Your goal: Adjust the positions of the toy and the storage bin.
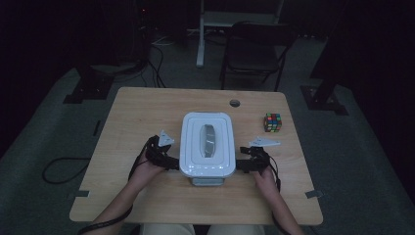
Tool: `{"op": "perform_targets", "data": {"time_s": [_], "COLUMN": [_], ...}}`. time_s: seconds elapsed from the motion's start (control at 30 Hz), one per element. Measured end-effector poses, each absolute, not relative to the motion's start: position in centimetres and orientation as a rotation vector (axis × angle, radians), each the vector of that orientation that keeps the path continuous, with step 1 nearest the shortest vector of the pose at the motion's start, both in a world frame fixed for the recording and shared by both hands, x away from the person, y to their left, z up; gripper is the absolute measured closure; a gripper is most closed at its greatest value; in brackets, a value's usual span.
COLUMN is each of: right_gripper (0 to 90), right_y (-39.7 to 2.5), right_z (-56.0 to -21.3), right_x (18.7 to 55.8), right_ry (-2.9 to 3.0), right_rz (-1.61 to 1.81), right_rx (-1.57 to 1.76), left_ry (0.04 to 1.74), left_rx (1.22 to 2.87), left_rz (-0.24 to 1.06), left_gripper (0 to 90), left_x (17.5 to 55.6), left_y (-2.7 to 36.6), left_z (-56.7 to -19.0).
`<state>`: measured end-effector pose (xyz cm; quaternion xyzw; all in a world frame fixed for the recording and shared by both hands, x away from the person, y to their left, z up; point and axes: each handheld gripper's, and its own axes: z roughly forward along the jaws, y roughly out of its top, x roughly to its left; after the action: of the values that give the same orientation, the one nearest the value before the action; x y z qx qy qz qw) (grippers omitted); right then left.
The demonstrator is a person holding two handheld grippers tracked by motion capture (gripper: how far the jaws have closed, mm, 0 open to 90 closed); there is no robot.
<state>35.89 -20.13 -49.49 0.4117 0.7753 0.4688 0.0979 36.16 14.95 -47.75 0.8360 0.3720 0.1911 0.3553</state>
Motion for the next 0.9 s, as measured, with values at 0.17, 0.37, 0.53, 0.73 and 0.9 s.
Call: {"op": "perform_targets", "data": {"time_s": [0.17, 0.37, 0.53, 0.73, 0.9], "right_gripper": [23.0, 23.4, 23.3, 23.3, 22.8], "right_y": [-20.4, -21.0, -21.3, -21.4, -21.7], "right_z": [-49.6, -49.5, -49.2, -49.6, -50.1], "right_x": [34.9, 33.7, 32.6, 31.5, 30.4], "right_ry": [2.299, 2.285, 2.267, 2.275, 2.284], "right_rz": [1.398, 1.424, 1.471, 1.461, 1.471], "right_rx": [1.214, 1.201, 1.209, 1.210, 1.216], "left_ry": [0.937, 0.897, 0.889, 0.880, 0.879], "left_rx": [2.178, 2.181, 2.184, 2.164, 2.154], "left_rz": [0.509, 0.486, 0.451, 0.442, 0.431], "left_gripper": [0.8, 0.8, 0.8, 0.8, 0.8], "left_x": [34.9, 33.2, 32.3, 31.5, 31.1], "left_y": [14.7, 14.3, 14.4, 14.5, 14.6], "left_z": [-47.6, -47.6, -47.9, -47.7, -47.7]}}
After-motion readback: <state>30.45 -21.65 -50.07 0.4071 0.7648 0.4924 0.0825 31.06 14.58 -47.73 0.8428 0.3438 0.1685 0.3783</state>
